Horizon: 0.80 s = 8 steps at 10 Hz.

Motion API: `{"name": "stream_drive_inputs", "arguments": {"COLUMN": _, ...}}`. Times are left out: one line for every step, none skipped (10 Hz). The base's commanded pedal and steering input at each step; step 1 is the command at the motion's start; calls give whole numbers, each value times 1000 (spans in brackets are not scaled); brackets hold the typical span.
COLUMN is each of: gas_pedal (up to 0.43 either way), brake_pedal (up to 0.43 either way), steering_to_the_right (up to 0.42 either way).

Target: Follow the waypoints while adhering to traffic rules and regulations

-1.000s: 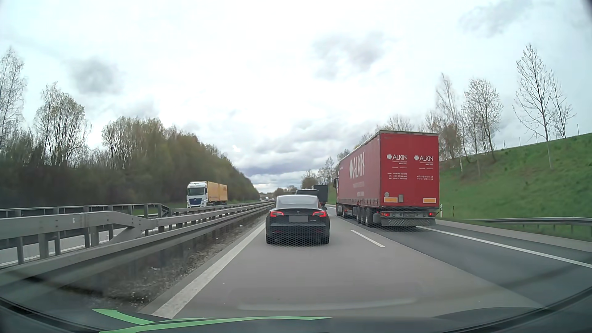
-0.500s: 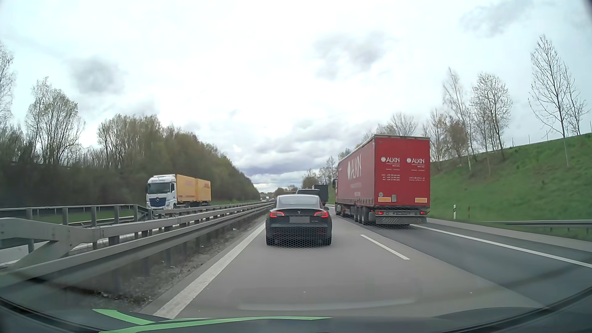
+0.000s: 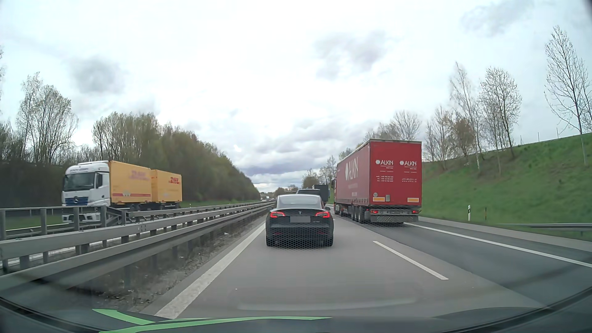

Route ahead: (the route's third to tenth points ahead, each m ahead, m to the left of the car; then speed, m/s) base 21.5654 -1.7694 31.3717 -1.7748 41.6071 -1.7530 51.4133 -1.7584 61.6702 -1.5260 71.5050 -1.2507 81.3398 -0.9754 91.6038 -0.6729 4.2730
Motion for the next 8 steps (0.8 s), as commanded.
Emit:
{"name": "stream_drive_inputs", "arguments": {"gas_pedal": 0, "brake_pedal": 37, "steering_to_the_right": -4}}
{"name": "stream_drive_inputs", "arguments": {"gas_pedal": 0, "brake_pedal": 37, "steering_to_the_right": -4}}
{"name": "stream_drive_inputs", "arguments": {"gas_pedal": 0, "brake_pedal": 30, "steering_to_the_right": -3}}
{"name": "stream_drive_inputs", "arguments": {"gas_pedal": 0, "brake_pedal": 24, "steering_to_the_right": -4}}
{"name": "stream_drive_inputs", "arguments": {"gas_pedal": 0, "brake_pedal": 18, "steering_to_the_right": -3}}
{"name": "stream_drive_inputs", "arguments": {"gas_pedal": 0, "brake_pedal": 12, "steering_to_the_right": -3}}
{"name": "stream_drive_inputs", "arguments": {"gas_pedal": 0, "brake_pedal": 0, "steering_to_the_right": -3}}
{"name": "stream_drive_inputs", "arguments": {"gas_pedal": 0, "brake_pedal": 0, "steering_to_the_right": -3}}
